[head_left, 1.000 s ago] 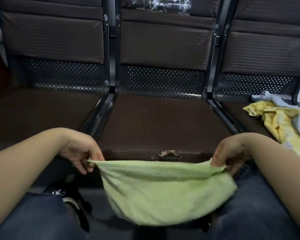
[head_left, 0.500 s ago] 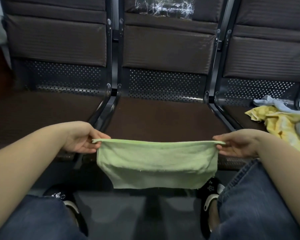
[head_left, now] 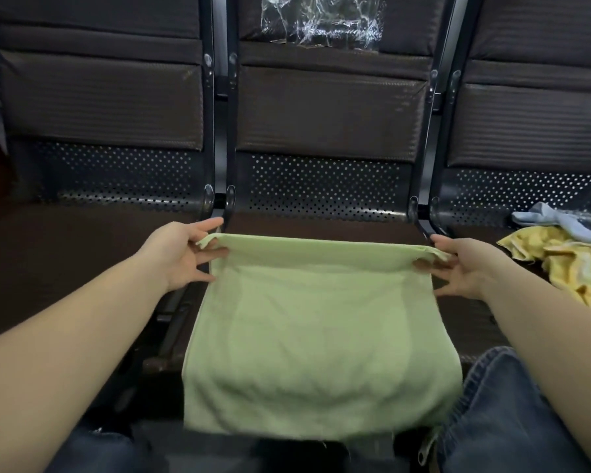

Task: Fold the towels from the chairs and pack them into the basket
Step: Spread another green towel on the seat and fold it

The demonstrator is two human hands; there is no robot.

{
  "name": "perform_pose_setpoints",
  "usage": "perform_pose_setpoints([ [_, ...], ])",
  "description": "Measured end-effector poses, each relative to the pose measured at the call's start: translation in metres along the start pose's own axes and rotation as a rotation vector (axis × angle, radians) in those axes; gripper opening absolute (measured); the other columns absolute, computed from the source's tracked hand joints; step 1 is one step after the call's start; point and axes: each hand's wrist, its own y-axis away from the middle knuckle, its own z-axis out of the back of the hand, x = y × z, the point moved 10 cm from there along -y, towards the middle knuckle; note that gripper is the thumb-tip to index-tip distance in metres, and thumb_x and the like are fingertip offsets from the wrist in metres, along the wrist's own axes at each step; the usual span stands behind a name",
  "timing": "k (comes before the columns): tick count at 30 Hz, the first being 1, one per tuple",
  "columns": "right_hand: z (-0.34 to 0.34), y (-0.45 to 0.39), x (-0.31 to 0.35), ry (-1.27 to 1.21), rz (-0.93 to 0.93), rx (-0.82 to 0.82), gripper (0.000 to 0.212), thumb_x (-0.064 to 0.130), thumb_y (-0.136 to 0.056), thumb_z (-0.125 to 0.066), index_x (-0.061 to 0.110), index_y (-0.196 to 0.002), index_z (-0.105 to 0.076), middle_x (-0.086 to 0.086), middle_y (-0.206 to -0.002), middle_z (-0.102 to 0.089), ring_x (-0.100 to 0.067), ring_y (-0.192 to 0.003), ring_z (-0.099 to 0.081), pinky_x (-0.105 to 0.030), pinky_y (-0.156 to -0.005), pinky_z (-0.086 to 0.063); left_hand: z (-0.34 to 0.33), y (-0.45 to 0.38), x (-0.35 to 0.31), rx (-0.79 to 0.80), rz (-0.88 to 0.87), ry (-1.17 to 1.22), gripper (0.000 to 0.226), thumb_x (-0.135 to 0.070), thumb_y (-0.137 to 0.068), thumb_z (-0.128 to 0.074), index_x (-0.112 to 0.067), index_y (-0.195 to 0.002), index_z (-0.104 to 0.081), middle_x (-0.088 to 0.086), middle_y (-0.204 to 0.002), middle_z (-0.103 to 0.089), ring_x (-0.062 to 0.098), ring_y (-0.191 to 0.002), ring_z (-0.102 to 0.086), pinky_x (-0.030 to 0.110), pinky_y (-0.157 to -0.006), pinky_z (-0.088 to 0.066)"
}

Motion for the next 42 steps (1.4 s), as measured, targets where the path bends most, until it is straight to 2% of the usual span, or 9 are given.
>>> perform_pose_setpoints([
  [3, -0.010, -0.018, 0.012, -0.057, 0.086, 0.005, 0.041, 0.008, -0.100, -0.037, 0.019, -0.139, -0.045, -0.008, -0.105, -0.054, -0.022, -0.089, -0.060, -0.059, -0.091, -0.040, -0.001, -0.018, -0.007, -0.036, -0.065, 0.075, 0.042, 0.002, -0.089, -0.028, -0.017, -0.103, -0.063, 0.010, -0.092, -0.065, 0.028, -0.103, -0.061, 0.066, -0.108, -0.021],
  [9, -0.034, -0.051, 0.035, -0.160, 0.263, 0.042, 0.041, 0.007, -0.101, -0.035, 0.016, -0.140, -0.043, -0.012, -0.141, -0.039, -0.023, -0.105, -0.057, -0.041, -0.097, -0.044, -0.005, -0.052, -0.021, -0.078, -0.163, 0.199, 0.042, 0.000, -0.089, -0.025, -0.016, -0.105, -0.061, -0.004, -0.051, -0.062, 0.023, -0.092, -0.064, 0.052, -0.105, -0.030],
  [15, -0.042, -0.072, 0.050, -0.111, 0.299, 0.049, 0.039, 0.009, -0.100, -0.036, 0.023, -0.133, -0.051, -0.006, -0.147, -0.037, -0.014, -0.109, -0.057, -0.039, -0.115, -0.015, -0.008, -0.075, -0.022, -0.090, -0.134, 0.174, 0.043, -0.004, -0.091, -0.025, -0.022, -0.098, -0.063, -0.006, -0.048, -0.062, 0.022, -0.102, -0.058, 0.060, -0.112, -0.008],
  [21, -0.039, -0.073, 0.047, -0.054, 0.268, 0.054, 0.033, 0.011, -0.100, -0.037, 0.023, -0.123, -0.057, -0.006, -0.146, -0.039, -0.018, -0.113, -0.058, -0.041, -0.116, -0.011, -0.006, -0.079, -0.020, -0.117, -0.125, 0.088, 0.043, -0.006, -0.092, -0.026, -0.022, -0.096, -0.065, -0.003, -0.066, -0.067, 0.020, -0.101, -0.057, 0.059, -0.112, -0.010],
  [24, -0.033, -0.068, 0.038, 0.066, 0.246, 0.024, 0.030, 0.011, -0.098, -0.040, 0.022, -0.118, -0.061, -0.004, -0.138, -0.049, -0.016, -0.102, -0.061, -0.032, -0.109, -0.023, 0.000, -0.072, -0.019, -0.186, -0.146, -0.101, 0.044, -0.005, -0.090, -0.029, -0.019, -0.098, -0.070, 0.007, -0.108, -0.065, 0.018, -0.099, -0.058, 0.041, -0.107, -0.033],
  [27, -0.020, -0.053, 0.033, 0.265, 0.279, -0.043, 0.030, 0.003, -0.093, -0.045, 0.015, -0.113, -0.065, -0.005, -0.124, -0.059, -0.017, -0.100, -0.060, -0.014, -0.079, -0.042, 0.008, -0.054, -0.023, -0.261, -0.197, -0.373, 0.041, -0.003, -0.088, -0.034, -0.016, -0.097, -0.071, 0.010, -0.109, -0.064, 0.018, -0.087, -0.058, 0.024, -0.070, -0.047],
  [30, -0.010, -0.040, 0.029, 0.560, 0.309, -0.069, 0.027, -0.001, -0.087, -0.050, 0.018, -0.094, -0.068, -0.004, -0.114, -0.064, -0.019, -0.109, -0.054, -0.029, -0.100, -0.040, 0.009, -0.040, -0.030, -0.258, -0.300, -0.666, 0.029, -0.007, -0.089, -0.046, -0.016, -0.089, -0.073, 0.004, -0.101, -0.062, 0.018, -0.092, -0.054, 0.027, -0.073, -0.039],
  [38, -0.019, -0.018, -0.009, 1.293, 0.187, 0.025, 0.012, 0.013, -0.085, -0.061, 0.022, -0.089, -0.067, 0.002, -0.106, -0.064, -0.014, -0.095, -0.057, -0.030, -0.096, -0.039, 0.022, -0.028, 0.026, -0.094, -0.063, -1.376, 0.026, -0.021, -0.089, -0.047, -0.034, -0.107, -0.060, 0.001, -0.114, -0.061, 0.022, -0.102, -0.057, 0.032, -0.087, -0.046],
  [42, -0.031, -0.012, 0.000, 1.597, 0.289, -0.184, 0.039, 0.041, -0.090, -0.053, 0.031, -0.127, -0.051, -0.003, -0.134, -0.048, -0.026, -0.125, -0.046, -0.055, -0.114, -0.011, 0.015, -0.021, 0.021, -0.207, -0.166, -1.751, 0.045, -0.038, -0.092, -0.046, -0.033, -0.137, -0.041, 0.006, -0.143, -0.035, 0.027, -0.133, -0.031, 0.041, -0.111, -0.025],
])
